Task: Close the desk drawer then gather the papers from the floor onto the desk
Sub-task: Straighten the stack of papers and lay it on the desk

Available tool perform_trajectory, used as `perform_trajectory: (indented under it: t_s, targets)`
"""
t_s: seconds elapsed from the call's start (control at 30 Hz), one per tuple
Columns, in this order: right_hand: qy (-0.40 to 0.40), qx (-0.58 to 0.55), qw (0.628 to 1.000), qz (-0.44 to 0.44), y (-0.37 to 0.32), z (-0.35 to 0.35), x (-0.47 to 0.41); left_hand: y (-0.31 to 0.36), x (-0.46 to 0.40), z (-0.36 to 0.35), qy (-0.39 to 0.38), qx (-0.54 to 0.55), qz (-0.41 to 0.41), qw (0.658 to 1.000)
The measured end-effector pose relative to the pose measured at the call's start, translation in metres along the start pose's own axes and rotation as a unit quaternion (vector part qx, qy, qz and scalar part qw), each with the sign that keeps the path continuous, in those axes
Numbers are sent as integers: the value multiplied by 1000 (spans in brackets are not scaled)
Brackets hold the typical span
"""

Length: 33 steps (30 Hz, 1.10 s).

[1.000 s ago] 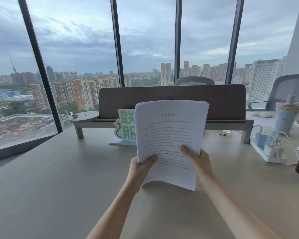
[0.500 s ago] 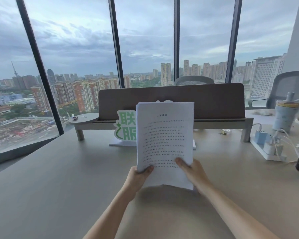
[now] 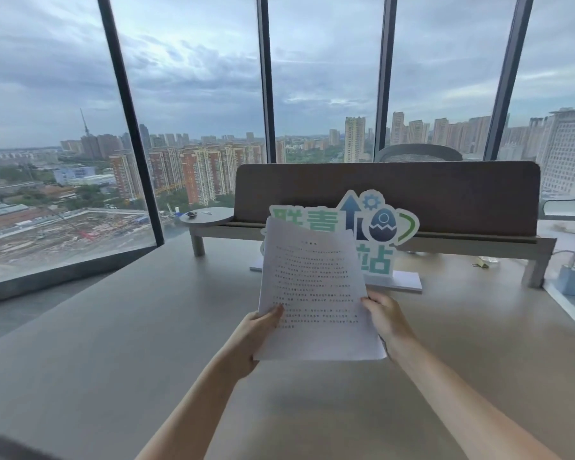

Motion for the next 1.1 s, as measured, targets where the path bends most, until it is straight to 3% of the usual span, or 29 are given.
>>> perform_trajectory:
  t_s: [0.27, 0.53, 0.87, 1.1]
  targets:
    - [-109, 53, 992, -17, -16, -115, -26, 14, 4, 102, 166, -83, -32, 982]
    - [-160, 50, 985, -51, -27, -231, -48, 27, -15, 209, 289, -229, -34, 929]
    - [-147, 118, 982, -26, -38, -324, -105, 53, -71, 300, 322, -336, 7, 885]
    - [-145, 199, 969, 2, -49, -360, -138, 72, -125, 339, 303, -379, 3, 874]
Point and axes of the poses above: each hand's wrist, its own x-axis away from the middle knuckle, its own z-axis out of the back of the hand, y = z × x, the point moved 2 cm from there along -x, towards the middle knuckle, and after that the axes turned 6 degrees about x, right-handed, at the moved point
